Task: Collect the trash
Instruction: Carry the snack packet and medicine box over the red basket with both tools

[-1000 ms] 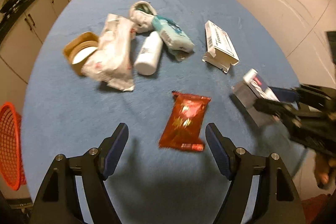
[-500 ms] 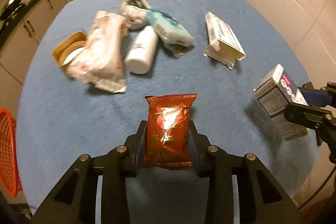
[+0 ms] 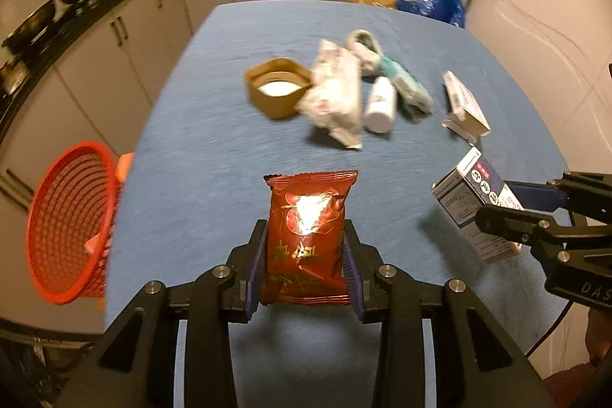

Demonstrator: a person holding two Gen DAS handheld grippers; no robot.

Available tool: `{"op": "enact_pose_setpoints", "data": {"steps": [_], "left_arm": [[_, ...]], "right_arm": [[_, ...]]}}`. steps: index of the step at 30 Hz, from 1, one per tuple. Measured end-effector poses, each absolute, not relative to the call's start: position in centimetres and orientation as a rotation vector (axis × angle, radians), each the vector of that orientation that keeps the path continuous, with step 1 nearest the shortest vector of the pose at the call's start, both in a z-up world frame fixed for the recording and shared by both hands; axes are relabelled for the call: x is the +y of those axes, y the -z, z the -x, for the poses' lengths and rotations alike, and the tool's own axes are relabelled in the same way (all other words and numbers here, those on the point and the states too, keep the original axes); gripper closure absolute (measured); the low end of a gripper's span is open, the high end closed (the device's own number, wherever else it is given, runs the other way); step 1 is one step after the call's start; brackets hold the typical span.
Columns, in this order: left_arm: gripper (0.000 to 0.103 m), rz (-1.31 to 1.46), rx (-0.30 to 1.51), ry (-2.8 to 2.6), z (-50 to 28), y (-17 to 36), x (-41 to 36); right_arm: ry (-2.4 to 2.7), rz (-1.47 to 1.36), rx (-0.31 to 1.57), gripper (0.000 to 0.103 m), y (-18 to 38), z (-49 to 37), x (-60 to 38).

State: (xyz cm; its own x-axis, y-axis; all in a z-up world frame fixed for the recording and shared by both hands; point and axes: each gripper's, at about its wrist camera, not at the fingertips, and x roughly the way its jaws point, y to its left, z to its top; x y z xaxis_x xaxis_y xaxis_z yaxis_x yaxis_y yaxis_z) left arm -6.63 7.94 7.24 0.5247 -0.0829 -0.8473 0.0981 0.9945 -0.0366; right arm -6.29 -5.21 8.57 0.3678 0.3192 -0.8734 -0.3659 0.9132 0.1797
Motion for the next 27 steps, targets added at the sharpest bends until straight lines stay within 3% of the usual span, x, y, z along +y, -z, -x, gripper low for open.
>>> {"op": "enact_pose_setpoints", "data": {"steps": [27], "left_arm": [[0.068, -0.010, 0.964, 0.081, 8.2, -9.4, 12.8]], "right_arm": [[-0.463, 0.065, 1.082, 0.064, -9.8, 7.1, -0.1]]}}
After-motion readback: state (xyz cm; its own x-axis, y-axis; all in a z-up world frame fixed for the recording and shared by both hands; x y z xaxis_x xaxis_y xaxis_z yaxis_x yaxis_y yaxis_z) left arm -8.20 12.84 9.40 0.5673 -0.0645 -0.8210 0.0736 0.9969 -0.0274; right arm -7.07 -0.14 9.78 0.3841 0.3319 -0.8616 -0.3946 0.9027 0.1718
